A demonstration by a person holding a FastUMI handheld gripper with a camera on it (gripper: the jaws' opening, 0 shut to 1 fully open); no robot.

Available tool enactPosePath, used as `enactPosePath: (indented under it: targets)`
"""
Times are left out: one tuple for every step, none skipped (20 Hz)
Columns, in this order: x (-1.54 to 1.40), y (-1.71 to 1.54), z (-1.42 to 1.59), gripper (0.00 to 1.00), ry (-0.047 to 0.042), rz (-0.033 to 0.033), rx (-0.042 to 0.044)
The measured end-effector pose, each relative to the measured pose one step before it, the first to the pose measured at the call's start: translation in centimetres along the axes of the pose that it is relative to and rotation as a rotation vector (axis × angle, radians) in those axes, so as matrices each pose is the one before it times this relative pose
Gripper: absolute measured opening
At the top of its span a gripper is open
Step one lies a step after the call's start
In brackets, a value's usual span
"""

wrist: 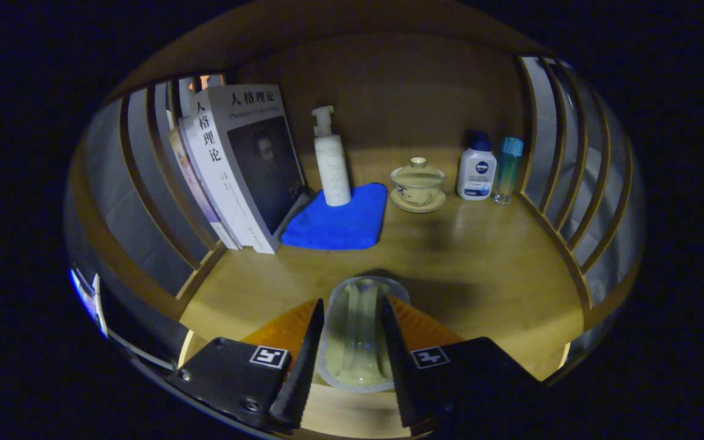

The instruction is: Pull open the drawer, take out the items inside it, and place them on the countertop above the cabinet.

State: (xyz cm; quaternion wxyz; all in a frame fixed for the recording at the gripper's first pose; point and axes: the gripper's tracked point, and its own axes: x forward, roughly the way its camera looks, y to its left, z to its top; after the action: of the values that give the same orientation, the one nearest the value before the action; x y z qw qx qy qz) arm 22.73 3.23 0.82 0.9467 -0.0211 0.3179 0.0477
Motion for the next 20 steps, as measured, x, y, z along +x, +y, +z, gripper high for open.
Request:
enactPosePath:
  targets:
    - [-0.020, -0.033, 0.002, 0.63, -0.01034, -0.00506, -0.00263]
    - [-0.151, -0.025, 0.178, 0.66, -0.02219, -0.00177, -0.00376]
    - [-0.120, 0.143, 0.093, 0.66, -0.01928, 0.00032, -0.00257]
    - [-0.168, 0.086, 0.084, 0.66, -0.02039, 0.00055, 0.00106]
    - [-0.117, 0.031, 0.041, 0.66, -0.01915, 0.00529, 0.00354]
    - [-0.210, -0.005, 0.136, 0.66, -0.02004, -0.00065, 0.00248]
    - [-0.560, -0.193, 0.173, 0.66, -0.02991, -0.00760, -0.00155]
    - [-0.596, -0.043, 0.228, 0.66, -0.03425, -0.00034, -0.00252]
    - [-0.535, 0.171, 0.021, 0.66, -0.03041, 0.00528, -0.00636]
    - [-0.690, -0.124, 0.027, 0.66, -0.02220, -0.00621, -0.00543]
    - [-1.011, -0.203, -0.058, 0.67, -0.02979, -0.00354, -0.00738]
    - [-0.840, 0.009, 0.030, 0.73, -0.02777, -0.00519, -0.00468]
    - [-0.579, 0.013, -0.283, 0.79, -0.01643, -0.00461, -0.00886]
    - [-0.637, 0.156, -0.409, 0.85, -0.01079, 0.00347, -0.00664]
    - [-0.623, 0.220, -0.265, 0.91, -0.00866, 0.00491, -0.00500]
    - [-0.804, 0.019, -0.220, 0.96, -0.01357, -0.00395, -0.00760]
    - [-0.725, -0.077, -0.010, 0.96, -0.02721, -0.00290, -0.00096]
    - [-0.717, -0.062, 0.154, 0.96, -0.02558, -0.00546, 0.00089]
    - [-0.979, -0.031, -0.162, 0.96, -0.01842, -0.00451, -0.00033]
    - [-0.988, 0.108, -0.024, 0.96, -0.01767, 0.00142, 0.00268]
